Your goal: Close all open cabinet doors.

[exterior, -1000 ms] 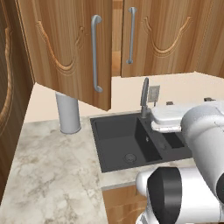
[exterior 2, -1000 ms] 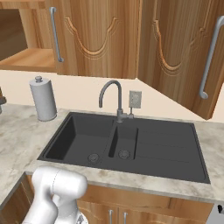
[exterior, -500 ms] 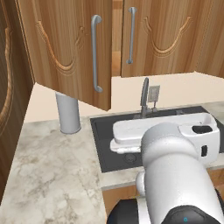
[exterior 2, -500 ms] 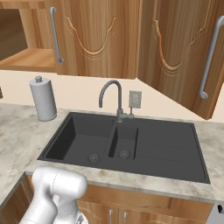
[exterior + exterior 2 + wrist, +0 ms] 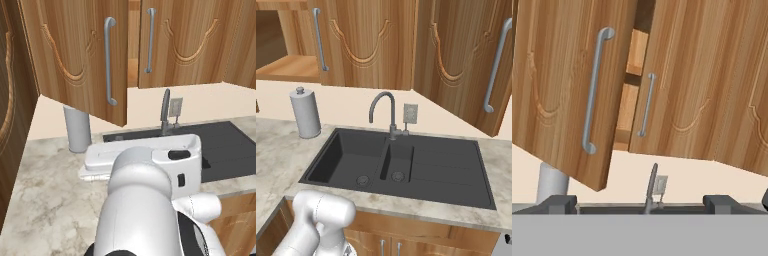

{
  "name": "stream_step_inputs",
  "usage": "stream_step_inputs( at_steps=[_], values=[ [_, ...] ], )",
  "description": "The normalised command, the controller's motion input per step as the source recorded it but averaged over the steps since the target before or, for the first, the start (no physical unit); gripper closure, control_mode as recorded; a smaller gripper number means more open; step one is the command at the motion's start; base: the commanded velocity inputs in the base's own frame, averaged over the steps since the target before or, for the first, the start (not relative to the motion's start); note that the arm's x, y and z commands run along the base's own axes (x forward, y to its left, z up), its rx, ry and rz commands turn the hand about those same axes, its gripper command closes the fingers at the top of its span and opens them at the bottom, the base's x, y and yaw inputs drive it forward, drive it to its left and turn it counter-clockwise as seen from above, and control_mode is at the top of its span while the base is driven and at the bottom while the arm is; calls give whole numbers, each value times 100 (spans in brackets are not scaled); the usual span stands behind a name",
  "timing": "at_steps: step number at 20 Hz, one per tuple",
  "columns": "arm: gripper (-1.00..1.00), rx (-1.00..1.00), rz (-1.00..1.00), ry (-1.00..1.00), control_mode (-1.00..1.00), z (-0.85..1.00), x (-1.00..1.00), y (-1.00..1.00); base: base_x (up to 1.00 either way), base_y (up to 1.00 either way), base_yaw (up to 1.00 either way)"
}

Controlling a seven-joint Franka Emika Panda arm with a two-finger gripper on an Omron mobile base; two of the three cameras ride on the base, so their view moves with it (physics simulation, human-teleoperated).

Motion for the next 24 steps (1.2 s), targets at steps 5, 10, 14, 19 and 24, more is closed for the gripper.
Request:
stream_step_inputs(
  at_steps=[5, 10, 14, 19, 24],
  values=[
    [-100, 1, 0, -7, -100, -4, 35, 21, 0, 0, 0],
    [-100, 1, 0, -10, -100, -9, 49, 5, 0, 0, 0],
    [-100, 1, 3, -15, -100, -28, 39, 0, 0, 0, 0],
    [-100, 1, 5, -12, -100, -43, 37, 0, 0, 0, 0],
    [-100, 2, 3, -2, -100, -27, 41, 6, 0, 0, 0]
  ],
)
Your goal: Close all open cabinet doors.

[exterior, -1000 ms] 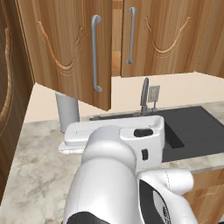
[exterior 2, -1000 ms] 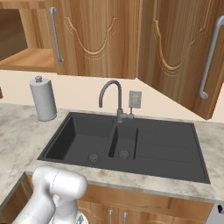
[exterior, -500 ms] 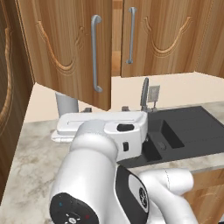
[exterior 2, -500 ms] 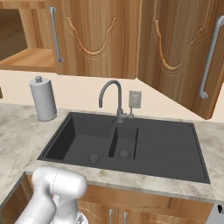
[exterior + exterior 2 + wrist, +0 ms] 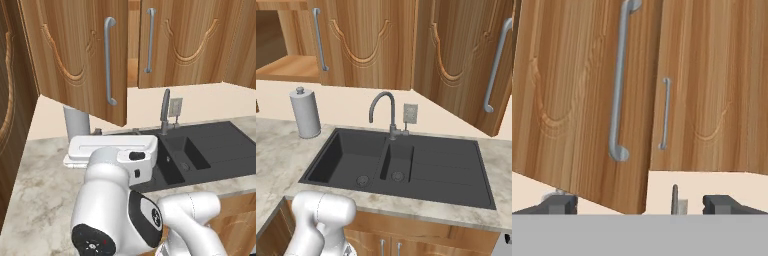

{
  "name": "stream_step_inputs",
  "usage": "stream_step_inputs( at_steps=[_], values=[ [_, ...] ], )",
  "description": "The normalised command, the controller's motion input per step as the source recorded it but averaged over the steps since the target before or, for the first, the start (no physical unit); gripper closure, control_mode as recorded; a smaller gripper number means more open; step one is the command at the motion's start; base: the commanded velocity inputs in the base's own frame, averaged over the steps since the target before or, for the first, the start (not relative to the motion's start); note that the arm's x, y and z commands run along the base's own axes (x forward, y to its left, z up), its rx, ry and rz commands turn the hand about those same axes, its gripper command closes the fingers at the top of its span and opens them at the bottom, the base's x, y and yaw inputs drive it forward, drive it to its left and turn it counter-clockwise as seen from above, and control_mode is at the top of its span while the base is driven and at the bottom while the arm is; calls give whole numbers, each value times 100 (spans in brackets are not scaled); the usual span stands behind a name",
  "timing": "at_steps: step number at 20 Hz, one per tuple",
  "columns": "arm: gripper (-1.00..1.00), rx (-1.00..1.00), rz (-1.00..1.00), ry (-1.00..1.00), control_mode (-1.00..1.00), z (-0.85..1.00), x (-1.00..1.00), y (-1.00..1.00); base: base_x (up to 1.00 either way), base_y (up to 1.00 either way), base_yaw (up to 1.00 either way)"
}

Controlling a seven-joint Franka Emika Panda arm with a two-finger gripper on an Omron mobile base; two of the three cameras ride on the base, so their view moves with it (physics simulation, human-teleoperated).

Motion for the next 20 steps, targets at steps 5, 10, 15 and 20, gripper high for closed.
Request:
stream_step_inputs(
  at_steps=[5, 10, 15, 20],
  values=[
    [-100, 0, 0, 0, -100, -5, 43, 26, 0, 0, 0],
    [-100, 0, 0, 0, -100, -1, 30, 47, 0, 0, 0],
    [-100, 0, 0, 0, -100, 0, 24, 32, 0, 0, 0],
    [-100, 2, 0, 0, -100, 0, 29, 3, 0, 0, 0]
  ],
)
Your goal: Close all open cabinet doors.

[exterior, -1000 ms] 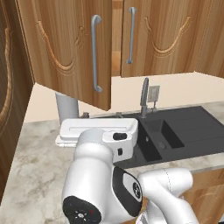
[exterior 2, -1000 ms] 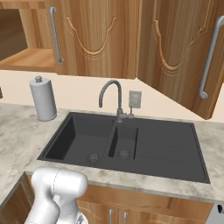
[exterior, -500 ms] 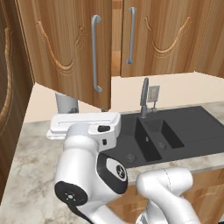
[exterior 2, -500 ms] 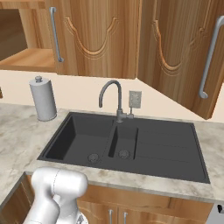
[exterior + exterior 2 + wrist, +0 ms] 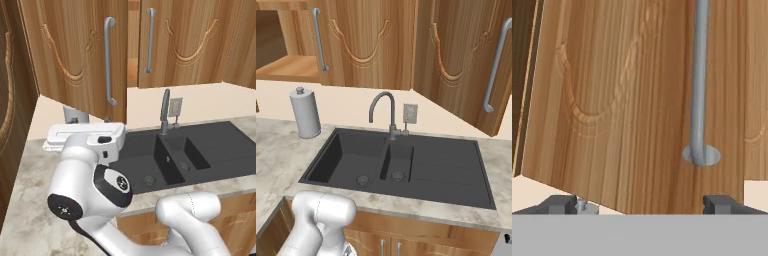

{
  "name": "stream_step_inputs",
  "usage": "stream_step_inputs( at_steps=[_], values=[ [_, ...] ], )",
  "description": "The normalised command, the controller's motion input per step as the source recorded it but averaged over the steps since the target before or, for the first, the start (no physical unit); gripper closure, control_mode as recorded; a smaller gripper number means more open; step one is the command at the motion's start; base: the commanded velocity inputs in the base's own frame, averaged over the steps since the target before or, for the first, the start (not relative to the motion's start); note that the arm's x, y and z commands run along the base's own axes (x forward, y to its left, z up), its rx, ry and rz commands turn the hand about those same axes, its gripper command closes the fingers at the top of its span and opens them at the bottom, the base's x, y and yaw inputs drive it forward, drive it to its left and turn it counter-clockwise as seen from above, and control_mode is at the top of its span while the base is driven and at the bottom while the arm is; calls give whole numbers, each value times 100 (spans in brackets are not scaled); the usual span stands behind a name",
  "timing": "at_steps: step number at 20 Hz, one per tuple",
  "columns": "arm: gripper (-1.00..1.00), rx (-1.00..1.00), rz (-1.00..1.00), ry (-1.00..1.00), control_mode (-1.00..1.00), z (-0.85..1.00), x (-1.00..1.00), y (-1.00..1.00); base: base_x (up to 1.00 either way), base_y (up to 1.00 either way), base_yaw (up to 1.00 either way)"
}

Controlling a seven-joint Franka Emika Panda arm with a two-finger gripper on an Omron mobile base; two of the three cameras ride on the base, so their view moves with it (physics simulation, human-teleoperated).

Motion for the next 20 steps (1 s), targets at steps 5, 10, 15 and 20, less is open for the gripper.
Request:
stream_step_inputs(
  at_steps=[5, 10, 15, 20],
  values=[
    [-100, 5, 0, 0, -100, 0, 33, 0, 0, 0, 0],
    [-100, 7, 0, 0, -100, 0, 32, 0, 0, 0, 0],
    [-100, 6, 0, 0, -100, 0, 32, -1, 0, 0, 0],
    [-100, 6, 0, 0, -100, 0, 32, -3, 0, 0, 0]
  ],
)
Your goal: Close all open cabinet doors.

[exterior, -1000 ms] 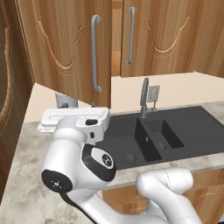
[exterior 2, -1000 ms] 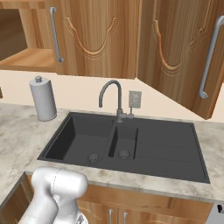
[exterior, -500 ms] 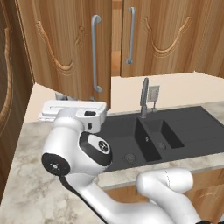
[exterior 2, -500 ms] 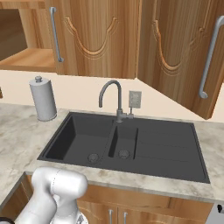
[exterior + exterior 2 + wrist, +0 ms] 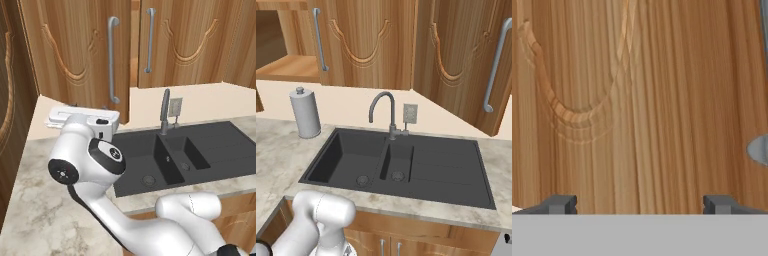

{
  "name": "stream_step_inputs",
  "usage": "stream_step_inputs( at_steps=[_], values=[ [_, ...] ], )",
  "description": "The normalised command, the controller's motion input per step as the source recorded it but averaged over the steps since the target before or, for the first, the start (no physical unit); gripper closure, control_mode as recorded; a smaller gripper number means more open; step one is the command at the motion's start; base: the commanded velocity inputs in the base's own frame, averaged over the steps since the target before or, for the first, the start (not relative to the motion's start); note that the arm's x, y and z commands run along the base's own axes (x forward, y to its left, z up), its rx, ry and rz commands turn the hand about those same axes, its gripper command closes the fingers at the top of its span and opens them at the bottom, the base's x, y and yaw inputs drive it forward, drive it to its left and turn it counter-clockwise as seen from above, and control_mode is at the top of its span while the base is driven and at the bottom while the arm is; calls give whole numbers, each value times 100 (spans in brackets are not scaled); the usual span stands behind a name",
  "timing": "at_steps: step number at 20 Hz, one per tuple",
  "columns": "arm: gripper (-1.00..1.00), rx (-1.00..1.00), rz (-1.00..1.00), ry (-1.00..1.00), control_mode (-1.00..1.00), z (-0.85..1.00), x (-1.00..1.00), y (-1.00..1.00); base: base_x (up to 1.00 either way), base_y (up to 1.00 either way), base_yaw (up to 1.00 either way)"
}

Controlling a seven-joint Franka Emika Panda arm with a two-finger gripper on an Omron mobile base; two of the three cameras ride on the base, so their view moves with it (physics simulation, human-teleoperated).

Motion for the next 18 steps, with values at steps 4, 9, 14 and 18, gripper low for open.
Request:
stream_step_inputs(
  at_steps=[4, 9, 14, 18],
  values=[
    [-100, 3, 0, 0, -100, 0, 28, -16, 0, 0, 0],
    [-100, 4, 0, 0, -100, 0, 24, -27, 0, 0, 0],
    [-100, 2, 2, 0, -100, -2, 13, -42, 0, 0, 0],
    [-100, 0, 5, 0, -100, -7, 18, -43, 0, 0, 0]
  ],
)
